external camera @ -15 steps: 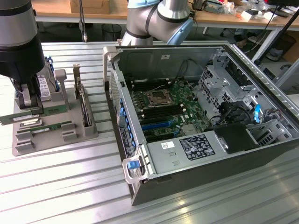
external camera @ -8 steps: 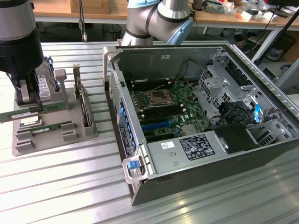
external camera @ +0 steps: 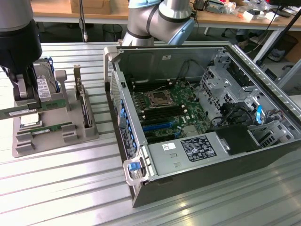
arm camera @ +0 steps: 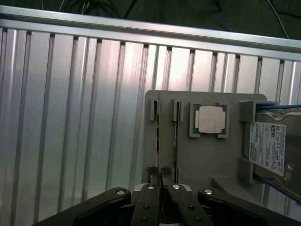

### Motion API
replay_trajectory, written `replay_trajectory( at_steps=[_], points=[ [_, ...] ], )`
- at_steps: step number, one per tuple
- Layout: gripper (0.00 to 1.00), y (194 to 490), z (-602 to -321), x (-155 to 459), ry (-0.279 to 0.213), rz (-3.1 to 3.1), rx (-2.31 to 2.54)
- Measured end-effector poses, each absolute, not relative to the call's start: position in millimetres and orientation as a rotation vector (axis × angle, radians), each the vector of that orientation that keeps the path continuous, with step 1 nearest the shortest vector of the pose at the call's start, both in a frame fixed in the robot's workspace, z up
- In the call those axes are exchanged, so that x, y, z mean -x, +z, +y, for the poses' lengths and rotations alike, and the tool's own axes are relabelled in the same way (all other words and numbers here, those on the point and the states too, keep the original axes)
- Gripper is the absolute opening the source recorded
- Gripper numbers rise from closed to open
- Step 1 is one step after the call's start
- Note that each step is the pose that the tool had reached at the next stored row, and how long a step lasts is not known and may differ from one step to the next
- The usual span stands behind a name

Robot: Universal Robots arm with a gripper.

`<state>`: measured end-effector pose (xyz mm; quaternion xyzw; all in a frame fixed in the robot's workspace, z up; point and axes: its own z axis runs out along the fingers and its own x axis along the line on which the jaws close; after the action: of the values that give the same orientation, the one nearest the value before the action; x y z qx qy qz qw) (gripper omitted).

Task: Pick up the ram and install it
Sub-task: 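Pick up the ram and move it above insertion slot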

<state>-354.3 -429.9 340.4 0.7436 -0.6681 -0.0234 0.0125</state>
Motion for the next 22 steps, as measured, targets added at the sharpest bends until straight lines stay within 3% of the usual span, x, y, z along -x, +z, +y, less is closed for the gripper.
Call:
replay_trajectory(
  at_steps=[22],
  points=[
    [0.12,368,-430,354,-0.073,-2.082,-2.318]
  ],
)
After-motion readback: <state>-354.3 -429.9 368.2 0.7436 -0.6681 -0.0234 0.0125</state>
